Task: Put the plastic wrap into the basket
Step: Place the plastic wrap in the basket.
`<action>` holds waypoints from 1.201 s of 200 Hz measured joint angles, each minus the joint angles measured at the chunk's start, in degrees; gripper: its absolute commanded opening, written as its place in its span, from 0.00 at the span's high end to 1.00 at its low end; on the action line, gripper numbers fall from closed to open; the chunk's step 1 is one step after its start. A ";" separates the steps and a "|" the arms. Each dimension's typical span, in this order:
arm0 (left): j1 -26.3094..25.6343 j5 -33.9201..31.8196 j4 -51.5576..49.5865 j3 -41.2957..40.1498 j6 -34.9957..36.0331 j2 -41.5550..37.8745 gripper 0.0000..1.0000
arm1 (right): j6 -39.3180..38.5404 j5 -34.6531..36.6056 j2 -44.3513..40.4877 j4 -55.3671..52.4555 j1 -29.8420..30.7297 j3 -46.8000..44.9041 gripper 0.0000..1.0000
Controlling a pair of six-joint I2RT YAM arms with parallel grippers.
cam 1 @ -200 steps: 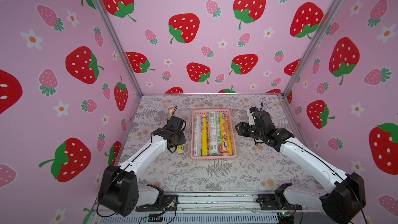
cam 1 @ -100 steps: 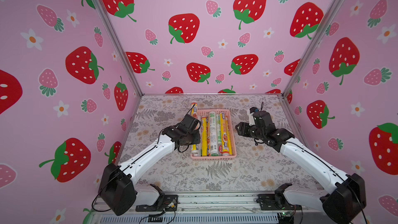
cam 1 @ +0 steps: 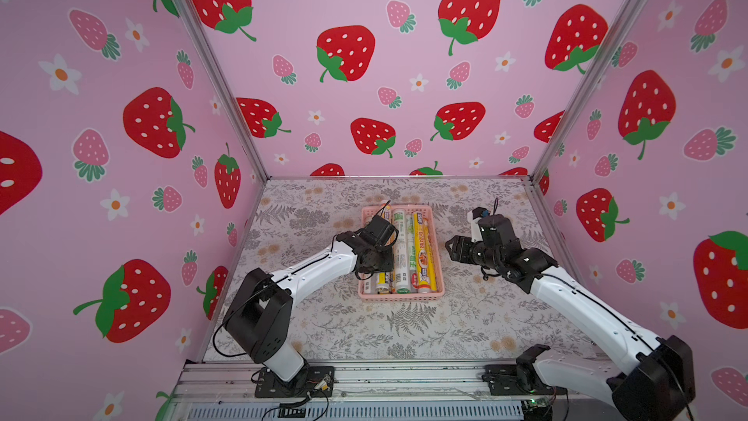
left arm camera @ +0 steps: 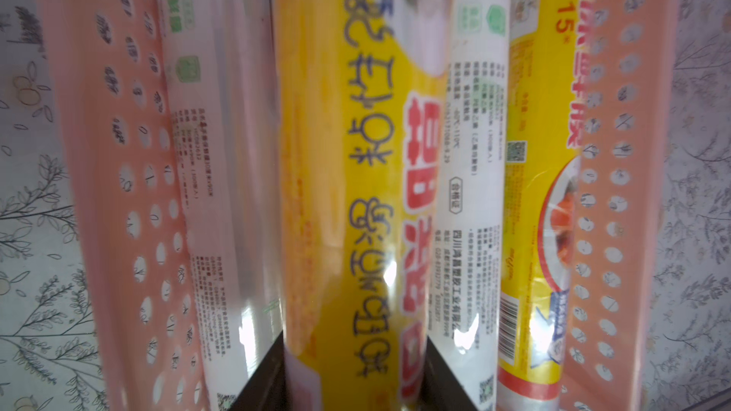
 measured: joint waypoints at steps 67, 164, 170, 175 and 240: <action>-0.07 -0.44 0.02 -0.74 -2.49 -0.15 0.59 | -0.55 0.63 0.02 0.00 0.00 0.00 0.35; -0.11 -2.67 -0.59 -1.29 -2.34 0.83 0.53 | -0.83 1.09 0.02 -0.76 0.00 0.00 0.35; -0.11 -2.86 -0.79 -1.29 -2.32 1.11 0.53 | -0.90 1.11 0.00 -0.81 0.00 0.00 0.35; -0.11 -3.08 -1.03 -1.29 -2.32 1.40 0.53 | -0.90 1.11 0.00 -0.83 0.00 0.00 0.35; -0.11 -4.48 -1.92 -1.25 -0.96 2.16 0.31 | -1.05 1.66 -1.66 -1.09 0.00 0.00 0.33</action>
